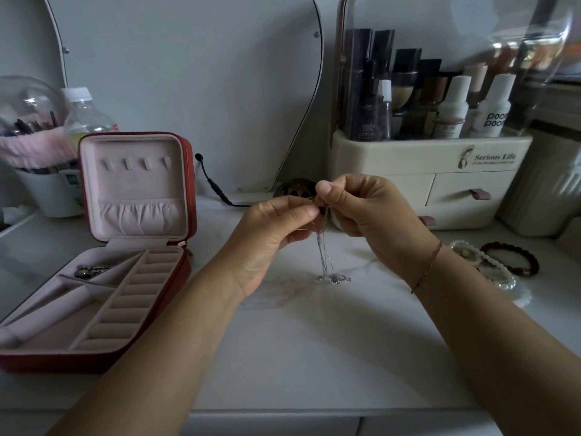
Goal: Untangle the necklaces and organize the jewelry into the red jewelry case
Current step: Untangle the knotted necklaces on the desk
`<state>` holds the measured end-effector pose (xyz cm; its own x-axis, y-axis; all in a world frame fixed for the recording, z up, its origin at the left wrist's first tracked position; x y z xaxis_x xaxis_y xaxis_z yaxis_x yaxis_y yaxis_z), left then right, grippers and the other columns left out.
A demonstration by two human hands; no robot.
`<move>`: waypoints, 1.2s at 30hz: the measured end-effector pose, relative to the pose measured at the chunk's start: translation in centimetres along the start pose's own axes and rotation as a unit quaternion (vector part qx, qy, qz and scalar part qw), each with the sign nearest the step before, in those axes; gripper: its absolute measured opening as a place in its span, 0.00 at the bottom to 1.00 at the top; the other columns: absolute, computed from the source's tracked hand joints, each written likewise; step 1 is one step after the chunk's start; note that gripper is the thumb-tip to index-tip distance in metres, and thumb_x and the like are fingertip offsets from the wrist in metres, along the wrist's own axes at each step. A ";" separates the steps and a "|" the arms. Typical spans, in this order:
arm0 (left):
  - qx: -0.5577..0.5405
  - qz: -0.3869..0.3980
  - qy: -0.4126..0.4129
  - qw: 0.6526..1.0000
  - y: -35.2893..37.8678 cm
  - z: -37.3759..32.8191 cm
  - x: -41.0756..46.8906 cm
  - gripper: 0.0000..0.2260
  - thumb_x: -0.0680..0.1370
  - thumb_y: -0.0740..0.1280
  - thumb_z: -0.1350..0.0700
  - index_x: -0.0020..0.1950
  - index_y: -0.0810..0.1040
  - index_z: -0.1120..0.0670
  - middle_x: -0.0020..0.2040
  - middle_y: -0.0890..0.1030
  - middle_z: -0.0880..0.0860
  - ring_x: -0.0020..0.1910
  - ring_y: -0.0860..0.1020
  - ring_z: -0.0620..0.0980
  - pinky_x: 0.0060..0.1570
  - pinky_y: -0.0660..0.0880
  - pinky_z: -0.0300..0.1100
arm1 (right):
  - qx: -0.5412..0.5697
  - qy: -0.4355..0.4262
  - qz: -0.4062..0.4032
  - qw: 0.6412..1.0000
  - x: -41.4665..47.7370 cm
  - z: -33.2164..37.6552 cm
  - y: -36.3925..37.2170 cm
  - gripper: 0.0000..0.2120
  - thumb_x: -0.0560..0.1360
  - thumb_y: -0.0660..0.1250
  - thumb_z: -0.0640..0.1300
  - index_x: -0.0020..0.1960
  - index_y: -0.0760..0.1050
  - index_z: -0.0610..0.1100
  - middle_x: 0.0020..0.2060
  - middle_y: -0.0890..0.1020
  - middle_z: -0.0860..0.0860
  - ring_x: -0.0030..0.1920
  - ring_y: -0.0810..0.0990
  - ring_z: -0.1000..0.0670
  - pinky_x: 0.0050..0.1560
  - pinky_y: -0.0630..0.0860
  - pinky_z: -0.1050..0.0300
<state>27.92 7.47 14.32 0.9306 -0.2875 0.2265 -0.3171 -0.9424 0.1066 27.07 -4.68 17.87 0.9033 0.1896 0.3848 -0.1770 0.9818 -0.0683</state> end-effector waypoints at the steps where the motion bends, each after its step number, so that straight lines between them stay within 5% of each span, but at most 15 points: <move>1: -0.013 0.005 -0.004 1.000 0.0 0.1 0.1 0.05 0.70 0.67 0.56 0.38 0.83 0.52 0.38 0.83 0.50 0.42 0.80 0.46 0.48 0.75 0.40 | 0.001 0.002 -0.004 1.000 0.1 -0.1 -0.1 0.15 0.69 0.67 0.50 0.39 0.75 0.36 0.21 0.65 0.53 0.24 0.58 0.53 0.24 0.56 0.61; 9: -0.048 0.019 -0.014 0.999 0.2 0.0 0.0 0.03 0.71 0.66 0.55 0.42 0.77 0.54 0.29 0.77 0.49 0.34 0.76 0.45 0.46 0.74 0.41 | 0.014 0.014 -0.026 0.999 0.2 -0.4 -0.7 0.12 0.69 0.67 0.51 0.34 0.75 0.43 0.21 0.64 0.54 0.23 0.57 0.54 0.24 0.54 0.62; 15: -0.033 0.022 -0.030 0.999 0.4 0.0 -0.2 0.10 0.72 0.67 0.50 0.31 0.78 0.50 0.33 0.79 0.49 0.39 0.78 0.45 0.52 0.71 0.44 | 0.018 0.036 -0.050 0.998 0.0 -0.4 -1.4 0.15 0.79 0.61 0.43 0.46 0.74 0.29 0.18 0.73 0.56 0.19 0.58 0.58 0.22 0.54 0.65; 20: -0.053 0.020 -0.052 0.997 0.4 0.3 -0.2 0.12 0.71 0.64 0.47 0.30 0.78 0.50 0.36 0.82 0.50 0.40 0.80 0.45 0.60 0.69 0.49 | 0.051 0.047 -0.035 0.997 0.2 -1.0 -0.9 0.14 0.80 0.59 0.45 0.39 0.72 0.38 0.38 0.83 0.41 0.20 0.58 0.56 0.21 0.56 0.65; 25: -0.102 0.014 -0.061 0.993 0.2 0.2 -0.1 0.12 0.73 0.62 0.47 0.35 0.72 0.53 0.34 0.81 0.52 0.39 0.80 0.46 0.59 0.69 0.49 | 0.081 0.064 -0.026 0.994 0.3 -1.3 -0.8 0.14 0.80 0.59 0.45 0.37 0.70 0.40 0.29 0.77 0.41 0.20 0.58 0.55 0.21 0.54 0.65; 31: -0.129 -0.022 -0.072 0.989 -0.5 0.2 -0.2 0.15 0.75 0.62 0.47 0.30 0.69 0.51 0.31 0.78 0.51 0.36 0.78 0.47 0.54 0.71 0.48 | -0.011 0.045 -0.066 0.997 0.2 -0.8 -1.7 0.13 0.78 0.63 0.46 0.37 0.73 0.41 0.17 0.68 0.54 0.19 0.59 0.56 0.21 0.58 0.66; 36: -0.122 -0.026 -0.079 0.989 -1.0 0.5 -0.1 0.13 0.73 0.64 0.46 0.32 0.68 0.51 0.33 0.79 0.51 0.38 0.78 0.47 0.53 0.72 0.46 | -0.128 0.011 -0.095 0.987 0.0 0.2 -2.2 0.13 0.76 0.66 0.48 0.37 0.76 0.41 0.17 0.70 0.54 0.19 0.64 0.58 0.23 0.63 0.69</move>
<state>28.24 8.34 13.71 0.9578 -0.2805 0.0622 -0.2842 -0.8929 0.3492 27.38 -6.88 18.17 0.9193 -0.0011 0.3936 0.0990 0.9685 -0.2284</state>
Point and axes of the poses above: each hand's wrist, its own x-axis towards the middle knuckle, its own y-axis out of the palm, z = x × y, the point moved 8 cm from there along x, towards the middle knuckle
